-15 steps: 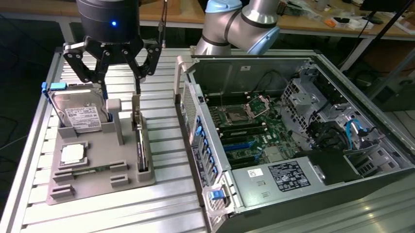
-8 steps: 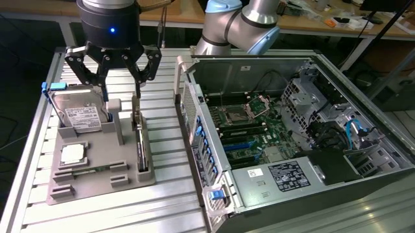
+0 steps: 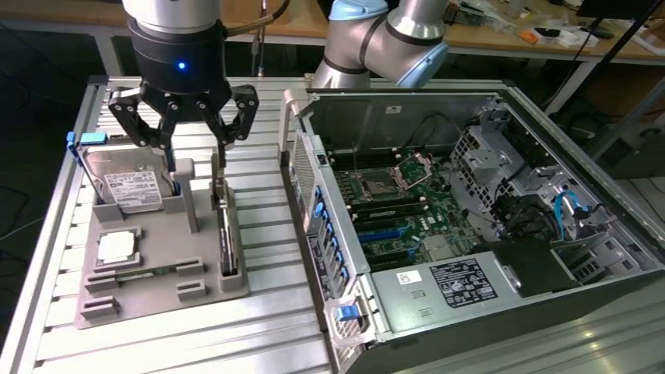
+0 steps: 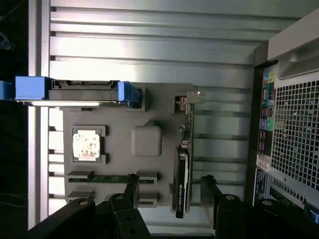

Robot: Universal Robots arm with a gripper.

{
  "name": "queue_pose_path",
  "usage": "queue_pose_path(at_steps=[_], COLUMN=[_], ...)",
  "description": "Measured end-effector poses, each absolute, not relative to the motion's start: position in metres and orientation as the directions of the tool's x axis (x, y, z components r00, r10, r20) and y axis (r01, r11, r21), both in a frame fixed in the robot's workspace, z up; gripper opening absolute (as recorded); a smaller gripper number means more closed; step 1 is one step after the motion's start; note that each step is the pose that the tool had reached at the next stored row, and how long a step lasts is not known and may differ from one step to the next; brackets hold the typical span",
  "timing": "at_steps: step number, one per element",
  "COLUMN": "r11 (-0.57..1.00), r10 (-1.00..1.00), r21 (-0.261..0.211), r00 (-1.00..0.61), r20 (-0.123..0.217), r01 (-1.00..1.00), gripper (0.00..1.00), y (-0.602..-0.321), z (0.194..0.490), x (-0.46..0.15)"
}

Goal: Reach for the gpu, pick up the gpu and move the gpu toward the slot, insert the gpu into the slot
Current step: 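Pick up the gpu and move the gpu toward the slot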

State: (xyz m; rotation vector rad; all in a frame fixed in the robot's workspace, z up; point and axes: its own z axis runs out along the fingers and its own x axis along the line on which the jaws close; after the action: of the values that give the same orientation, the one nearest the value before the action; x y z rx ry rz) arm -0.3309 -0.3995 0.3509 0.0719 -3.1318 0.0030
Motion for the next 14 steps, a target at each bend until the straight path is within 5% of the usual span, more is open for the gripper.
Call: queue_pose_path(at_steps=[14], r11=[1.0], r10=[-0.028], r21=[-0.002], r00=[-1.0], r20=[0.007], r01=[-0.028], gripper=[0.61], y=[-0.411], z=[0.327], x=[-0.324])
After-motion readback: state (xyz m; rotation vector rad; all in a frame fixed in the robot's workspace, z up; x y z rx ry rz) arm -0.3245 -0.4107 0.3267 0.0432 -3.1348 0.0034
